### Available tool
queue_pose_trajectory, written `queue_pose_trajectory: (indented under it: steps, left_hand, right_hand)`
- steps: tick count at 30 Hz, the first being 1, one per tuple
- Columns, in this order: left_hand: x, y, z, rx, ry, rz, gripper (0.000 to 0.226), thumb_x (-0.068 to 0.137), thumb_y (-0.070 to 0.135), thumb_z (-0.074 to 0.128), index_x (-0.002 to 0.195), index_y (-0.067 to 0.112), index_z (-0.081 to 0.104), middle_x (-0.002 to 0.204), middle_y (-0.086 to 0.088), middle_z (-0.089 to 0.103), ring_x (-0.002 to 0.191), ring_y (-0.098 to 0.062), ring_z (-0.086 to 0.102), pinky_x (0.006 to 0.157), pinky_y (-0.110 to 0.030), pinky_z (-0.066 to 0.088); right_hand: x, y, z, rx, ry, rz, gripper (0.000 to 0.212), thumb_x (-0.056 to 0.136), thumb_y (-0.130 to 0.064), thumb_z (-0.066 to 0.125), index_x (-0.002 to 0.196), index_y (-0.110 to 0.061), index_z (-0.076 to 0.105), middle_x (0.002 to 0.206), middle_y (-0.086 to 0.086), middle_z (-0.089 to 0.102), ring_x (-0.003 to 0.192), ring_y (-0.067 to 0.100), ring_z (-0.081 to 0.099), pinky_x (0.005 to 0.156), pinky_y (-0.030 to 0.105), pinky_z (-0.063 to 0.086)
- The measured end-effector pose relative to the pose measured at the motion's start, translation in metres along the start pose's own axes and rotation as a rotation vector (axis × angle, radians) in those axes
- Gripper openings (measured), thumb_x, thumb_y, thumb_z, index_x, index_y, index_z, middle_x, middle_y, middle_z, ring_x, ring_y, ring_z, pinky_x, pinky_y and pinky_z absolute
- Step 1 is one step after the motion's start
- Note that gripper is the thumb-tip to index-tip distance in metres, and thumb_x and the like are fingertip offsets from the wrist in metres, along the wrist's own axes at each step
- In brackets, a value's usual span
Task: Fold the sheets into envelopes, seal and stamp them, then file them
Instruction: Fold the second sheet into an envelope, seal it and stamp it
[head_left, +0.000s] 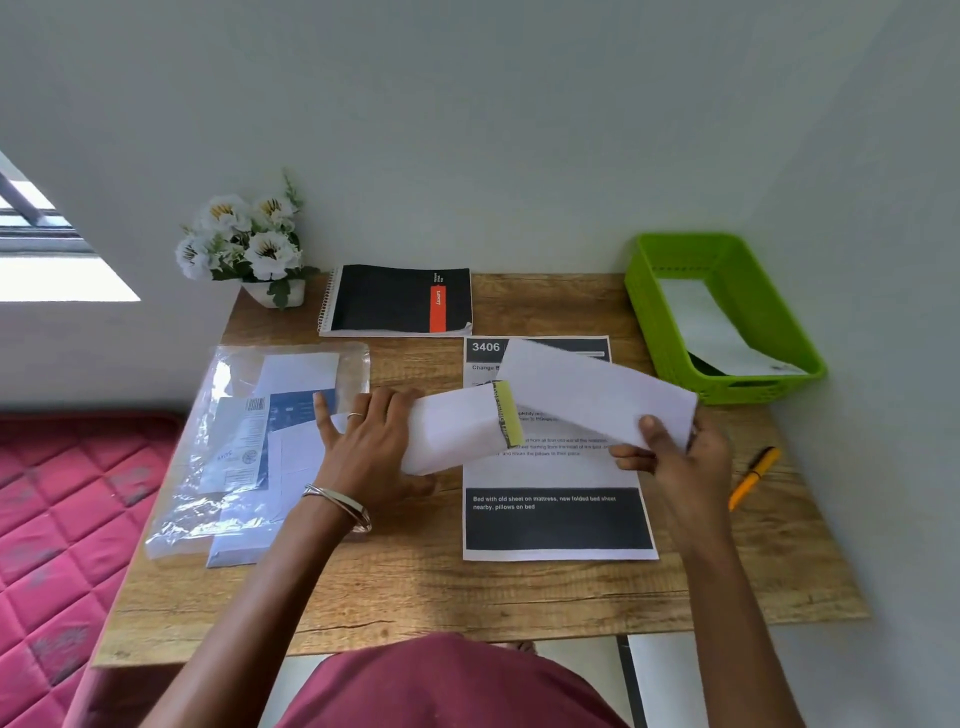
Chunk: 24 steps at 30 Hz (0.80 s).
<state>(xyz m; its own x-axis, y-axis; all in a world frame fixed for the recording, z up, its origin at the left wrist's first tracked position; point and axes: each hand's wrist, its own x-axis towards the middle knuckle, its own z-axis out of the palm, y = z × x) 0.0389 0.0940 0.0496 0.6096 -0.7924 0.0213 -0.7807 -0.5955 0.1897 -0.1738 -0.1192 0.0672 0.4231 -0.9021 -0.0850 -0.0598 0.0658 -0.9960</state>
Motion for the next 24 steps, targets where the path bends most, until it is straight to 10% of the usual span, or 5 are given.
queue_pose_trajectory:
  steps: [24]
  left_hand:
    - [0.003, -0.006, 0.011, 0.096, 0.059, 0.004, 0.106, 0.044, 0.057, 0.081, 0.127, 0.011, 0.034, 0.123, -0.015, 0.048, 0.12, -0.042, 0.041, 0.098, -0.077, 0.001]
  right_hand:
    - [0.004, -0.017, -0.012, -0.091, -0.189, 0.138, 0.012, 0.088, -0.005, 0.063, 0.1, -0.003, 0.063, 0.063, 0.005, 0.066, 0.042, 0.013, 0.056, 0.038, 0.021, 0.042]
